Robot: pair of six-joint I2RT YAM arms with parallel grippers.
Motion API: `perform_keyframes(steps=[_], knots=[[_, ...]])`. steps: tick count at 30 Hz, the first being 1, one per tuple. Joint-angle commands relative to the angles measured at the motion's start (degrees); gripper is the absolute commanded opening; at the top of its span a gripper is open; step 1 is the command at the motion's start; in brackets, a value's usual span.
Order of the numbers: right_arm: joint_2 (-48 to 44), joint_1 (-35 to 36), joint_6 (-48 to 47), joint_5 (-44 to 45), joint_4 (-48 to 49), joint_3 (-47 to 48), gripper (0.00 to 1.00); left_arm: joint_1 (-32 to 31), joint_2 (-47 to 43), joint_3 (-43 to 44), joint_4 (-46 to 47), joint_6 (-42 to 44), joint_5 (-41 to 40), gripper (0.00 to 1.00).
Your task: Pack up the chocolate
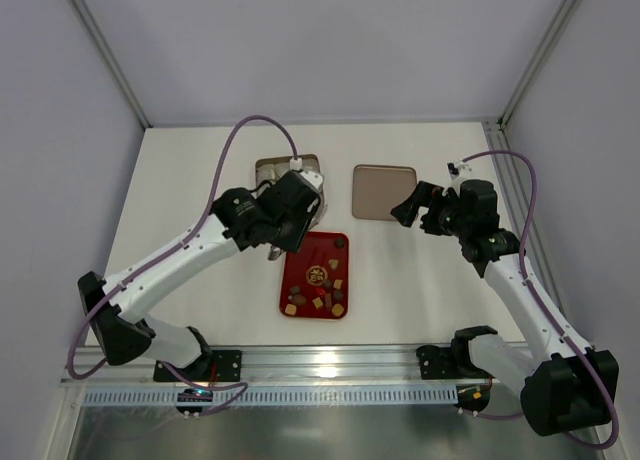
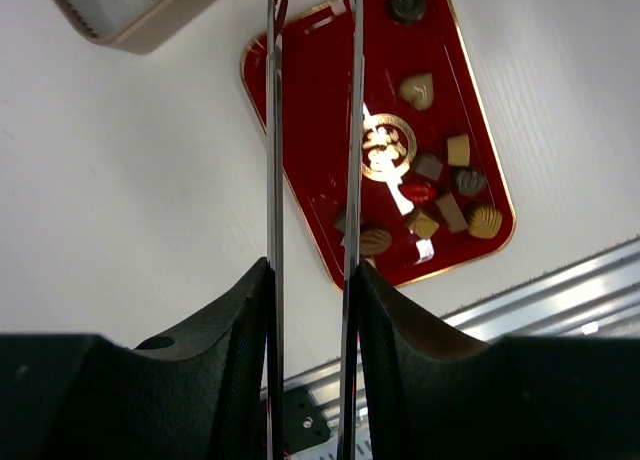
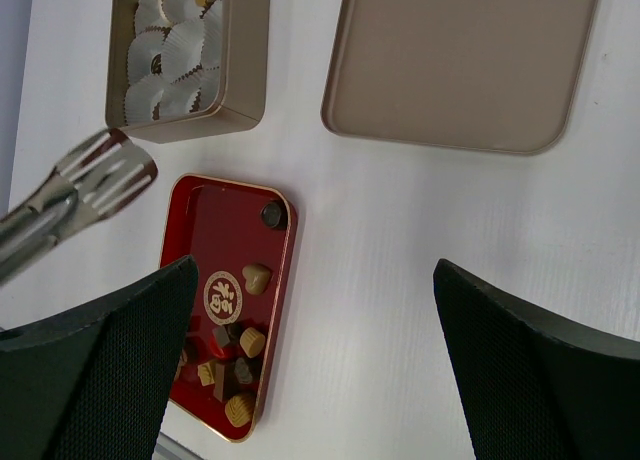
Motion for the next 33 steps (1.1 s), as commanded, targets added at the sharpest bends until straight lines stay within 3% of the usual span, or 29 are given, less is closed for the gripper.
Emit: perform_keyframes(steps=[1, 5, 12, 33], knots=[[-0.06, 0.54, -1.02, 0.40, 0.98, 0.57, 1.00, -3.58, -3.48, -4.72, -1.31, -4.61, 1.02, 0.37], [-0.06, 0.63, -1.11, 0.75, 0.81, 0.66, 1.00, -10.43, -5.59, -8.07, -2.45, -6.54, 1.81, 0.37], [-0.24, 0.72, -1.11, 1.02, 0.72, 0.66, 1.00, -16.60, -6.21, -13.34, -2.01, -9.00, 2.16, 0.38], [-0.33, 0.72, -1.37, 1.37, 0.37, 0.74, 1.00, -18.89, -5.42, -15.72, -1.22, -8.92, 3.83, 0.40]])
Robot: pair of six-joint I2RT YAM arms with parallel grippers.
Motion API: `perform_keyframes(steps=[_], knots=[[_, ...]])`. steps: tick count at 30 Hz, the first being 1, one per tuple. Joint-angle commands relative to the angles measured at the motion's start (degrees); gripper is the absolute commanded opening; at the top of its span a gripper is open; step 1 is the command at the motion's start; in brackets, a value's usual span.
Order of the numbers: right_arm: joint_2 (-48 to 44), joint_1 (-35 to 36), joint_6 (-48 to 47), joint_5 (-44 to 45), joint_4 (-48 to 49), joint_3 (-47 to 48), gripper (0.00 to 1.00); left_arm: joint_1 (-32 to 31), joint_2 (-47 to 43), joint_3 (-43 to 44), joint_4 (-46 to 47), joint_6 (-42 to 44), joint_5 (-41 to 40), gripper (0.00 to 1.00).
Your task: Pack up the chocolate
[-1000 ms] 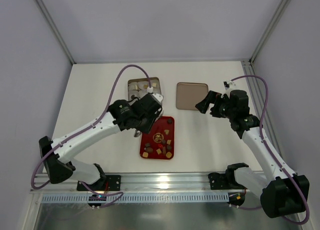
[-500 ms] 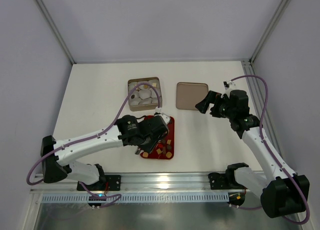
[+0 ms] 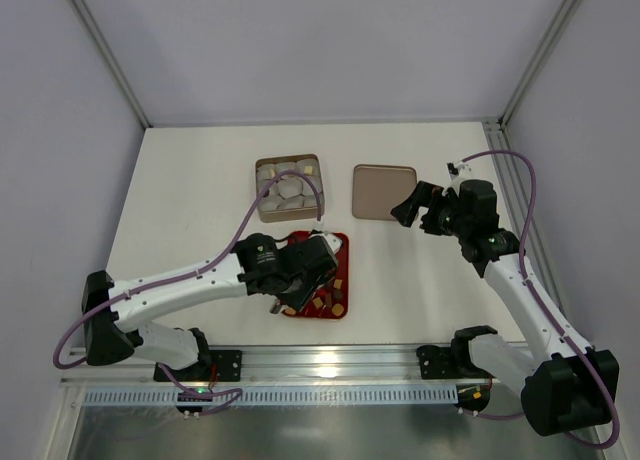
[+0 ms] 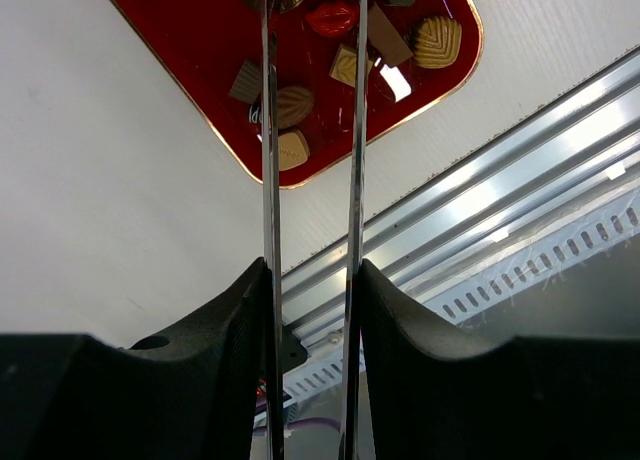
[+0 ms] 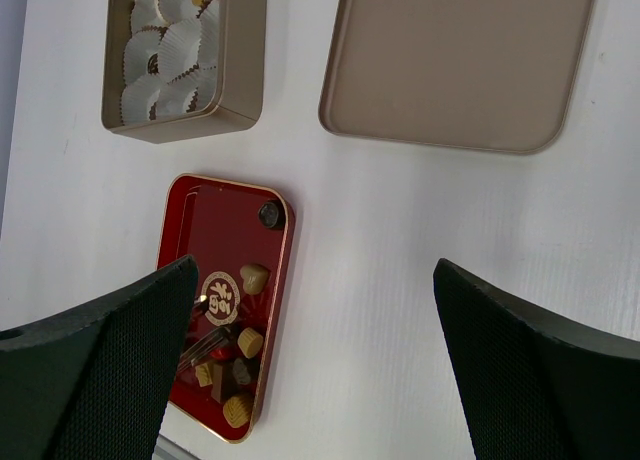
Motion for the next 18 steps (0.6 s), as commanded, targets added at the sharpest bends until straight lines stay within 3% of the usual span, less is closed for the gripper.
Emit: perform_keyframes(steps=[1, 18], knots=[[-0.32, 0.30, -1.28, 0.74, 0.48, 0.74, 1.00, -0.40, -0.68, -0.40, 1.18, -0.06, 0.53, 0.39], [-0.32, 0.48, -1.37, 0.65, 0.39, 0.74, 1.00, -0.40, 0.02, -0.93, 1.97, 0.99, 0.97, 0.40]])
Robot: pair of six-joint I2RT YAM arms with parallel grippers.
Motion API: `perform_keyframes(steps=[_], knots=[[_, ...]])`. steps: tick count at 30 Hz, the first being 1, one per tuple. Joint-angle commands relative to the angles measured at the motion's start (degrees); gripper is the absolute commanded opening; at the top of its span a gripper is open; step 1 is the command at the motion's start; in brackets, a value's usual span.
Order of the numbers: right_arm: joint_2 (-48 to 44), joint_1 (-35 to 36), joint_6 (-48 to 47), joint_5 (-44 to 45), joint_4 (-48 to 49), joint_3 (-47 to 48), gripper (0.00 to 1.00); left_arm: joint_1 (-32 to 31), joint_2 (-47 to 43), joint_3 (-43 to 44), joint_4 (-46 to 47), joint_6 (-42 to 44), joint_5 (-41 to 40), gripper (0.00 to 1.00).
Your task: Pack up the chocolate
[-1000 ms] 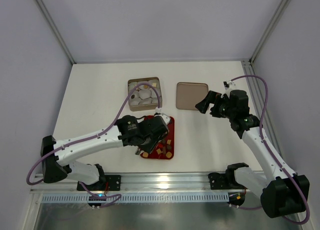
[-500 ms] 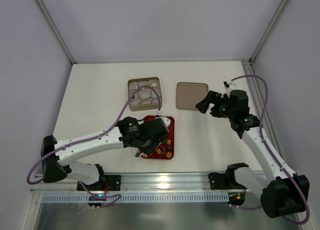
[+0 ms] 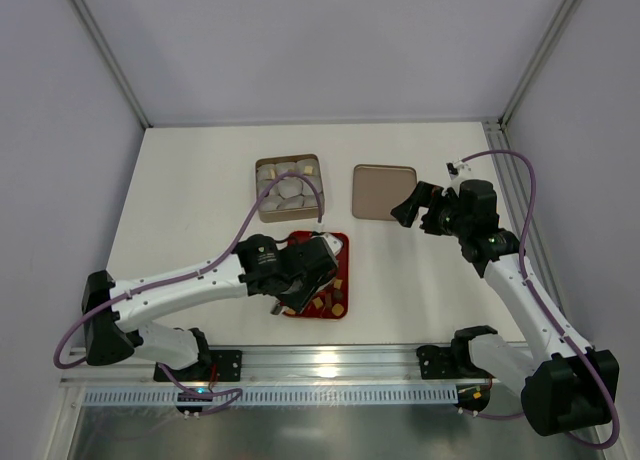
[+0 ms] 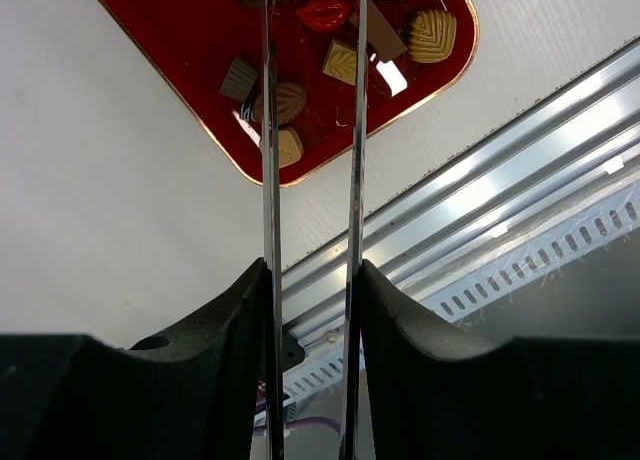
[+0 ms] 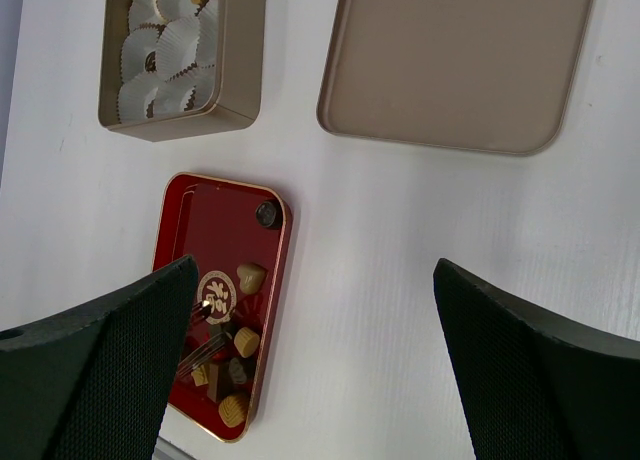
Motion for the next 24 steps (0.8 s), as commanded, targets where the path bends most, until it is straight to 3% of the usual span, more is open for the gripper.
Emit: perform_keyframes(steps=[1, 14, 24], knots=[[-0.32, 0.46, -0.74, 0.71, 0.39, 0.74, 1.00, -0.35, 0.26, -0.25, 1.41, 0.99, -0.10, 0.40], [-0.50, 0.45, -0.74, 0.63, 0.21, 0.66, 1.00, -0.27, 1.94, -0.25, 2.90, 2.13, -1.15, 0.39], [-0.41, 0.46, -0.83, 0.63, 0.21, 0.74, 1.00, -0.27, 2.20, 0.01, 2.90, 2.48, -1.77, 0.31]])
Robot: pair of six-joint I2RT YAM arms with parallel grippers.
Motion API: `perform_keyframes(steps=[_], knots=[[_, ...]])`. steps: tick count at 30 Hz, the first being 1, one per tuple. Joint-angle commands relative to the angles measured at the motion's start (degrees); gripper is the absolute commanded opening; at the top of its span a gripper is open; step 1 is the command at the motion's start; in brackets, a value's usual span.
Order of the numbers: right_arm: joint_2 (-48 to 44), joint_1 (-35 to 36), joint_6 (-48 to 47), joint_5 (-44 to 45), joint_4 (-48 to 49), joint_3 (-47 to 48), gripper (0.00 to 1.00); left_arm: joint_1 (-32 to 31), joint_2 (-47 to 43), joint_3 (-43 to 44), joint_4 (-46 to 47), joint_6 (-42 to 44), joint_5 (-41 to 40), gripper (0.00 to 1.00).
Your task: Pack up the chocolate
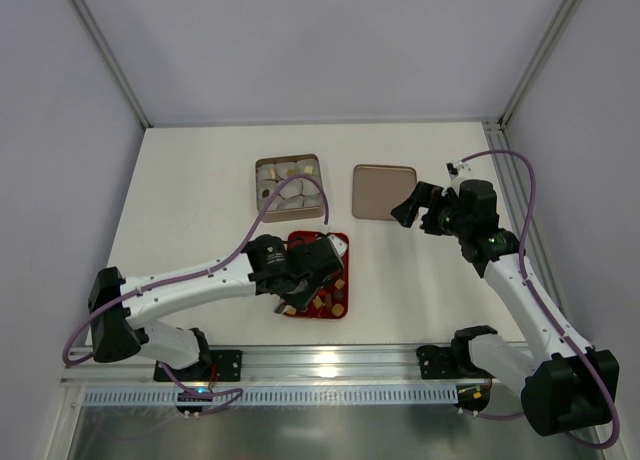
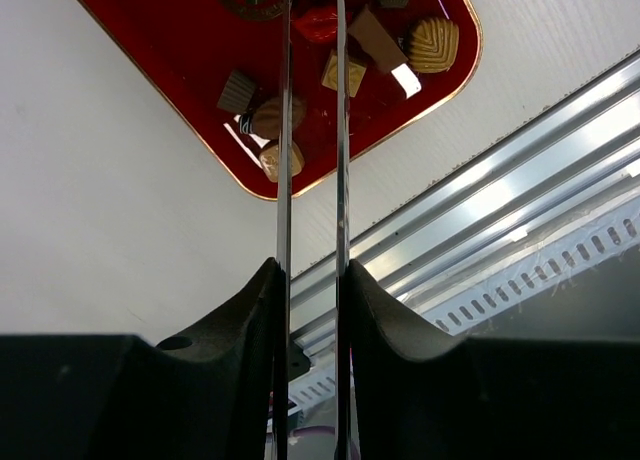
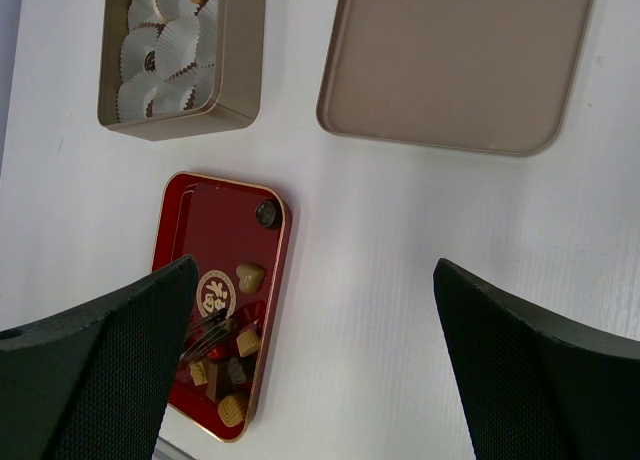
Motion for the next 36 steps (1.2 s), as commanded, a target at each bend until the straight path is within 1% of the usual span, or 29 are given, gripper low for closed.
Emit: perform_keyframes(steps=[1, 8, 21, 27, 33, 36], knots=[[-0.50, 0.37, -0.56, 0.63, 0.17, 0.74, 1.00, -0.27, -0.31, 0.17, 1.31, 0.93, -1.88, 0.29], [-0.41, 0.46, -0.65, 0.63, 0.17, 0.74, 1.00, 0.35, -1.19, 1.39, 0.25, 0.49, -5.22, 0.27], [-0.15, 0.37, -0.56, 0.45, 0.52, 0.66, 1.00, 4.21, -2.24, 4.47, -0.36, 1.37, -6.19, 0.25], [-0.15, 0.37, -0.48, 0.28, 0.61, 0.66, 1.00, 9.22, -2.69, 7.63, -0.36, 3.13, -5.66, 0.25], [-0.24, 0.37, -0.48, 0.36, 0.61, 0.74, 1.00, 17.56, -1.63, 12.46, 0.69, 5.94, -3.29, 0.25], [-0.15, 0.45, -0.39, 0.27, 0.69, 0.74, 1.00, 22.13, 0.56, 15.98, 1.21, 7.61, -2.24, 0.26]])
